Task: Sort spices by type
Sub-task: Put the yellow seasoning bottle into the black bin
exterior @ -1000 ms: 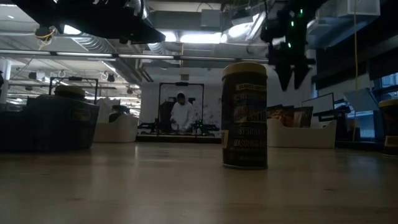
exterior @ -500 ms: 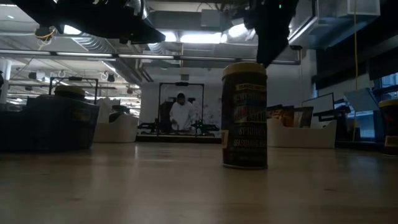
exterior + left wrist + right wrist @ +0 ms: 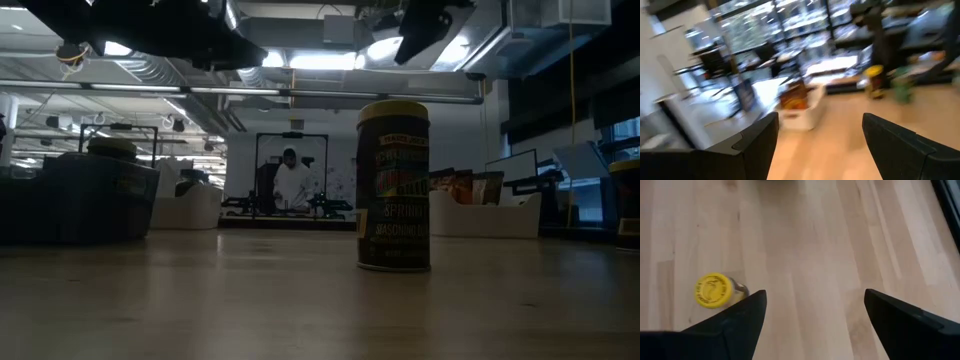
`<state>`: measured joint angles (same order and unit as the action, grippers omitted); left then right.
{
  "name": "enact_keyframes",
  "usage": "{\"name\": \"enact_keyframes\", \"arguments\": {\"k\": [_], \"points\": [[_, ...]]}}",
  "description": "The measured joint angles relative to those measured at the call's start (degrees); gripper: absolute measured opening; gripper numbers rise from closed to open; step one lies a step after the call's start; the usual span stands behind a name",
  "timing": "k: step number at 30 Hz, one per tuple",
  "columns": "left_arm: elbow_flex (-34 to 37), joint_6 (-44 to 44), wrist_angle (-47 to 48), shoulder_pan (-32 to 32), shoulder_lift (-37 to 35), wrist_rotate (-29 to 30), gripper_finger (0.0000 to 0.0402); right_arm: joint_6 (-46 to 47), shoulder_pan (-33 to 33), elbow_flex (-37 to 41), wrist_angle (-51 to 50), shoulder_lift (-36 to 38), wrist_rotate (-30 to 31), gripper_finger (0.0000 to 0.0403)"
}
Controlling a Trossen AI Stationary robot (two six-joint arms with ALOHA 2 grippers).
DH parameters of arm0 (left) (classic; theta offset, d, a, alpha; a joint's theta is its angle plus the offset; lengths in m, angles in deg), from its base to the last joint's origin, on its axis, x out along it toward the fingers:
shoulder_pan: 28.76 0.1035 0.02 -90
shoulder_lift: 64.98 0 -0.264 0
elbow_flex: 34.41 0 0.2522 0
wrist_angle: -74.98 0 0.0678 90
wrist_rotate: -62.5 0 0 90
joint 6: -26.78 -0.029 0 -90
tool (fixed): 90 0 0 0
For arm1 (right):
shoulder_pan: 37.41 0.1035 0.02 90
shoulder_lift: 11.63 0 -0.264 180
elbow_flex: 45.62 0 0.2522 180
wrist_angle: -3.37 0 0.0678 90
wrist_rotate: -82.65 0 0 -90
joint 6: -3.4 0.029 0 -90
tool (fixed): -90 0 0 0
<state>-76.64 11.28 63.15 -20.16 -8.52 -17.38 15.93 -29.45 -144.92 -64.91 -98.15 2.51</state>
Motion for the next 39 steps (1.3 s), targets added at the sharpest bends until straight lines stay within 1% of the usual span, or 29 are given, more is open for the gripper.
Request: {"name": "enact_keyframes", "arguments": {"k": [4, 5, 7, 12, 17, 23, 25, 29, 31, 35, 39], "points": [[0.00, 3.14, -3.74, -0.11, 0.45, -11.24, 0.0276, 1.72, 3.72, 2.12, 1.20, 0.00, 2.07, 0.0335], [-0.02, 3.89, -4.58, -0.31, 0.89, -13.33, 0.0276, 2.07, 4.42, 2.91, 1.16, 0.00, 2.49, 0.0335], [-0.60, 4.92, -4.56, -0.99, 2.27, -15.48, 0.0276, 2.85, 5.60, 4.58, 1.39, 0.02, 3.61, 0.0335], [-4.43, 4.03, -4.75, -4.42, 9.42, -16.26, 0.0276, 5.11, 6.81, 8.51, 1.73, 0.00, 6.54, 0.0335], [-9.50, 3.29, -4.13, -7.68, 18.03, -16.38, 0.0276, 6.87, 6.81, 10.91, 2.01, 0.00, 7.07, 0.0335], [-17.38, 2.26, 7.80, -10.24, 25.78, -16.62, 0.0276, 8.87, 6.81, 12.15, 1.97, 0.00, 7.07, 0.0335], [-19.59, 1.52, 10.12, -11.15, 28.54, -18.05, 0.0276, 8.88, 6.81, 12.16, 2.10, 0.00, 7.07, 0.0335], [-22.89, -0.75, 10.43, -12.95, 33.64, -24.30, 0.0276, 8.86, 6.81, 12.16, 2.03, 0.00, 7.68, 0.0335], [-24.26, -1.60, 10.11, -13.81, 35.54, -26.32, 0.0276, 8.74, 6.81, 12.16, 1.99, 0.00, 7.68, 0.0335], [-26.65, -2.52, 10.07, -15.09, 39.34, -26.91, 0.0276, 8.69, 6.79, 12.16, 1.98, 0.00, 7.70, 0.0335], [-30.18, -1.16, 9.60, -16.39, 44.04, -26.89, 0.0276, 8.26, 6.79, 12.16, 1.96, 0.00, 8.71, 0.0335]]}}
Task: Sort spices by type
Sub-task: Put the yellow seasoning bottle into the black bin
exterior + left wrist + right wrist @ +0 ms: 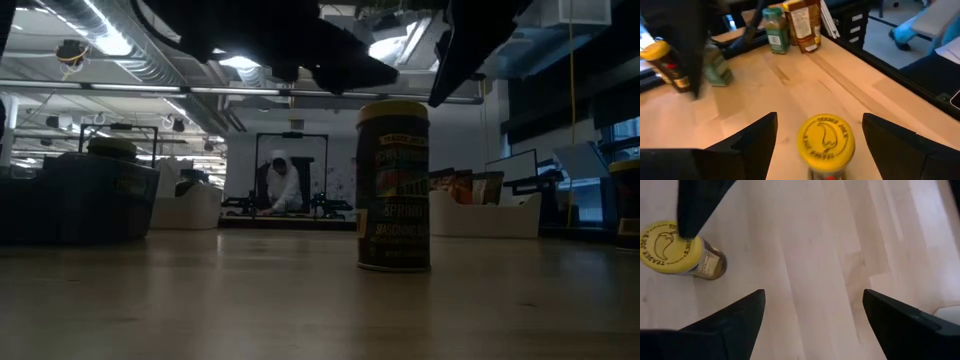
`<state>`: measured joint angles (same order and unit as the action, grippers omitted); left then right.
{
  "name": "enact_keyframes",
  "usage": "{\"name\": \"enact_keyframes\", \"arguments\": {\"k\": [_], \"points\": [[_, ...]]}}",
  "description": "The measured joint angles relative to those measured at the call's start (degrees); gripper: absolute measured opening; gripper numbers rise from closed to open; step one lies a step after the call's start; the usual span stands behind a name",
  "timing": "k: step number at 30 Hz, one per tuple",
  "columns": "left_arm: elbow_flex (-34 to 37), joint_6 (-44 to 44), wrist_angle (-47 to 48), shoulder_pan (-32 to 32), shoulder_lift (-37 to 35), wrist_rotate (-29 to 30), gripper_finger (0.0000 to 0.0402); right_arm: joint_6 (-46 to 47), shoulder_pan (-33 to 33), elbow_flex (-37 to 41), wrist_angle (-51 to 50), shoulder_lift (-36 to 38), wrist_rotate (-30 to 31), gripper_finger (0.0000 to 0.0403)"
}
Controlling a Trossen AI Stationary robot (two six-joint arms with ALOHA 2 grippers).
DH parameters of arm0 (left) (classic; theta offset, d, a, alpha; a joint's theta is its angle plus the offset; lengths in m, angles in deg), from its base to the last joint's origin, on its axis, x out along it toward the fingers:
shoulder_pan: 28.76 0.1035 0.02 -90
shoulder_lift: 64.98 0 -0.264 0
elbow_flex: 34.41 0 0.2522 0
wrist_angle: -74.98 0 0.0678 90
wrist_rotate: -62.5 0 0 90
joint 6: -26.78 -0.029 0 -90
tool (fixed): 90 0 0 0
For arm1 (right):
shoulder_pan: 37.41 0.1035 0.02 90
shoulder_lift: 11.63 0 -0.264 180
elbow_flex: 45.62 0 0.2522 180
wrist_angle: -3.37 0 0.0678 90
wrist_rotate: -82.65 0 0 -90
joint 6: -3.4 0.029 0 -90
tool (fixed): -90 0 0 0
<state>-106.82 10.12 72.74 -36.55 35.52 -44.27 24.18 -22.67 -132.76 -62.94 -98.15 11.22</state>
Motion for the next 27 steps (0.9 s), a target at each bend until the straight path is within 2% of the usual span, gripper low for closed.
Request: {"name": "enact_keyframes", "arguments": {"k": [7, 17, 27], "points": [[-4.45, 1.54, 0.10, -1.72, 4.33, -0.01, 0.0276, -0.23, -0.04, 0.00, -0.75, 0.00, 1.39, 0.0335], [-4.44, 1.26, 4.15, -0.65, 6.15, 2.40, 0.0276, -0.18, -0.02, 0.00, -1.46, 0.00, 1.41, 0.0335], [-4.44, 2.04, 3.96, -1.71, 6.17, 2.52, 0.0276, -0.12, -0.13, 0.00, -1.36, 0.00, 1.54, 0.0335]]}}
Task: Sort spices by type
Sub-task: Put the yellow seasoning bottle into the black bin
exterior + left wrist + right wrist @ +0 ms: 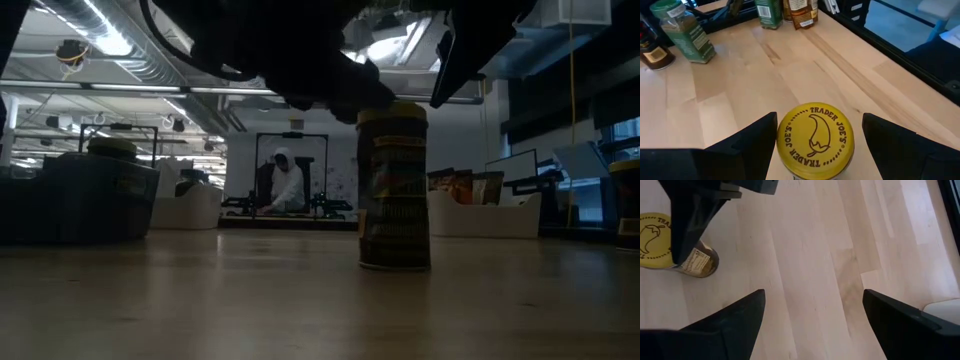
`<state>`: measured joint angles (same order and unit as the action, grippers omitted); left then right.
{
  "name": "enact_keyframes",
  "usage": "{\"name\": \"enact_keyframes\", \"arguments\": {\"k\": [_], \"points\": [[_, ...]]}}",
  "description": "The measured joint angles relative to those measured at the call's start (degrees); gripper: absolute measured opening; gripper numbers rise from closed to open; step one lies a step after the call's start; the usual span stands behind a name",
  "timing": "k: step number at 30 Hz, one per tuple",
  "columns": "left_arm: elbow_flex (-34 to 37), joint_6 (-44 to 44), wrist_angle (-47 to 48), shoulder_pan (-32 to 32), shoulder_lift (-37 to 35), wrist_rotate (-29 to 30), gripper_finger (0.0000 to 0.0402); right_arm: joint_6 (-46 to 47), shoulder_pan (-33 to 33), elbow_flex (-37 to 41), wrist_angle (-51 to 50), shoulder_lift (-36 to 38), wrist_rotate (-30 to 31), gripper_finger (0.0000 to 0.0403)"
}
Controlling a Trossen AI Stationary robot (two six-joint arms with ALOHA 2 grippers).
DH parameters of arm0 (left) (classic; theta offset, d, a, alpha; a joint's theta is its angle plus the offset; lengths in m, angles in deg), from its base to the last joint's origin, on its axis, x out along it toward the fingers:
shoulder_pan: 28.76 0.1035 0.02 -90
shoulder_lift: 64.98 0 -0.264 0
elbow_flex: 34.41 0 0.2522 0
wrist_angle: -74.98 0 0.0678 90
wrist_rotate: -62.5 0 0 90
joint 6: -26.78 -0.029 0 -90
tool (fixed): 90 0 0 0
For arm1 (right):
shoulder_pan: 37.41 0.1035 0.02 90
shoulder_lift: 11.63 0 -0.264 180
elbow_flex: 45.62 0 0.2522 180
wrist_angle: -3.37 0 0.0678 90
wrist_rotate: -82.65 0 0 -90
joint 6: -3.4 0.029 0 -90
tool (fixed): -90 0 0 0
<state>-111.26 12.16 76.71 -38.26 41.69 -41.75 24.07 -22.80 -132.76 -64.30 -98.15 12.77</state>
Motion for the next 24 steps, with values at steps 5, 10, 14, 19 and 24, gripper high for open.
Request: {"name": "enact_keyframes", "arguments": {"k": [5, 10, 14, 19, 24], "points": [[0.03, -0.16, -0.77, -0.28, 1.15, 0.02, 0.0283, 0.06, 0.00, 0.00, 0.11, 0.01, 0.01, 0.0335], [0.02, -0.84, -1.33, 0.28, 2.37, 1.07, 0.0286, 0.07, 0.00, -0.04, 0.39, 0.00, 0.10, 0.0335], [0.07, -1.06, -1.60, 0.46, 2.83, 1.21, 0.0285, 0.07, 0.00, -0.04, 0.37, 0.00, 0.49, 0.0335], [0.00, -4.21, -3.15, -0.29, 3.45, 1.18, 0.0285, 0.05, 0.00, -0.04, 0.31, 0.00, 1.44, 0.0335], [0.02, -5.38, -3.79, -0.55, 3.82, 1.06, 0.0274, 0.04, 0.00, -0.04, 0.30, 0.00, 1.83, 0.0335]]}}
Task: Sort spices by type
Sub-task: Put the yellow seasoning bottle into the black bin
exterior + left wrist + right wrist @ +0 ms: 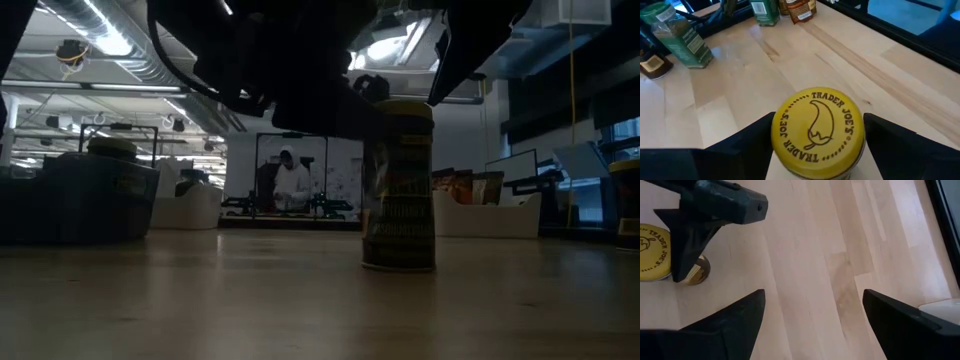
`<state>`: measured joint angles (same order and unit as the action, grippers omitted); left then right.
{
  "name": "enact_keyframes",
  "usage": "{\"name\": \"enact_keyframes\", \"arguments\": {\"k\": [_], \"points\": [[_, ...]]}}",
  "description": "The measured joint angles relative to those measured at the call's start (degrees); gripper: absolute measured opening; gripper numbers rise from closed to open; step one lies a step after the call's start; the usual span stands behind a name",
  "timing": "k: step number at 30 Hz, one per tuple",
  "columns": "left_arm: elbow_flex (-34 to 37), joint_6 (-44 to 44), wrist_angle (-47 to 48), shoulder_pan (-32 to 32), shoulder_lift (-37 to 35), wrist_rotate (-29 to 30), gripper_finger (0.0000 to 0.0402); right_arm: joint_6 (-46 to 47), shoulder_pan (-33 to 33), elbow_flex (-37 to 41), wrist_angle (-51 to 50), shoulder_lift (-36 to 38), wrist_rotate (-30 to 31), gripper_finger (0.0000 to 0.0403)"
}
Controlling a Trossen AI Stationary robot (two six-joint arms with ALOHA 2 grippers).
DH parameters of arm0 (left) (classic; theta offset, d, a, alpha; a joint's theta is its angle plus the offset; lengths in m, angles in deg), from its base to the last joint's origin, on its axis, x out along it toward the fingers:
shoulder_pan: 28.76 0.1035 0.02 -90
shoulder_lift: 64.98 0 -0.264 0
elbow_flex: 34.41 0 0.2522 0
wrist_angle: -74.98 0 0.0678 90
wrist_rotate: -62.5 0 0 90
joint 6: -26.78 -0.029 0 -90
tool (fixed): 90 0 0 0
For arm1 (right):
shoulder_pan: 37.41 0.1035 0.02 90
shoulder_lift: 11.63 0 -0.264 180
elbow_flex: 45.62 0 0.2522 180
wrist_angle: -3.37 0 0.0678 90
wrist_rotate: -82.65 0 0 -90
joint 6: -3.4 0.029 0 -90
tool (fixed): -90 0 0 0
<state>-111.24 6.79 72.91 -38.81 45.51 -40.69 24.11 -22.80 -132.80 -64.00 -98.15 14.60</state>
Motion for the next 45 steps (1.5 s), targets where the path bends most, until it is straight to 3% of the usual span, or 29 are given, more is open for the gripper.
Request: {"name": "enact_keyframes", "arguments": {"k": [8, 17, 28, 35, 38, 41, 45], "points": [[-0.33, -1.08, 0.38, 0.03, -0.01, -0.14, 0.0211, 0.00, 0.00, 0.00, -0.02, 0.00, 0.24, 0.0335], [-0.55, -0.97, 5.60, -0.90, -5.09, 10.39, 0.0219, -0.83, 0.00, 0.00, -2.09, 0.00, 1.03, 0.0335], [-0.57, 9.53, 25.23, -1.35, -16.67, 16.38, 0.0216, -6.08, 0.04, 0.00, -2.12, 0.09, 0.68, 0.0335], [-0.57, 18.51, 37.74, -3.37, -24.80, 26.61, 0.0213, -6.25, 0.03, 0.00, -2.15, 0.13, 1.61, 0.0335], [-0.57, 22.99, 42.30, -5.95, -28.99, 33.48, 0.0213, -6.23, 0.04, 0.00, -2.21, 0.13, 1.40, 0.0335], [-0.02, 28.64, 46.37, -9.58, -33.29, 44.05, 0.0213, -6.16, 0.04, 0.00, -2.23, 0.15, 0.73, 0.0335], [2.27, 38.61, 52.72, -15.17, -39.19, 52.09, 0.0213, -5.50, 0.04, 0.00, -2.20, 0.15, -0.08, 0.0335]]}}
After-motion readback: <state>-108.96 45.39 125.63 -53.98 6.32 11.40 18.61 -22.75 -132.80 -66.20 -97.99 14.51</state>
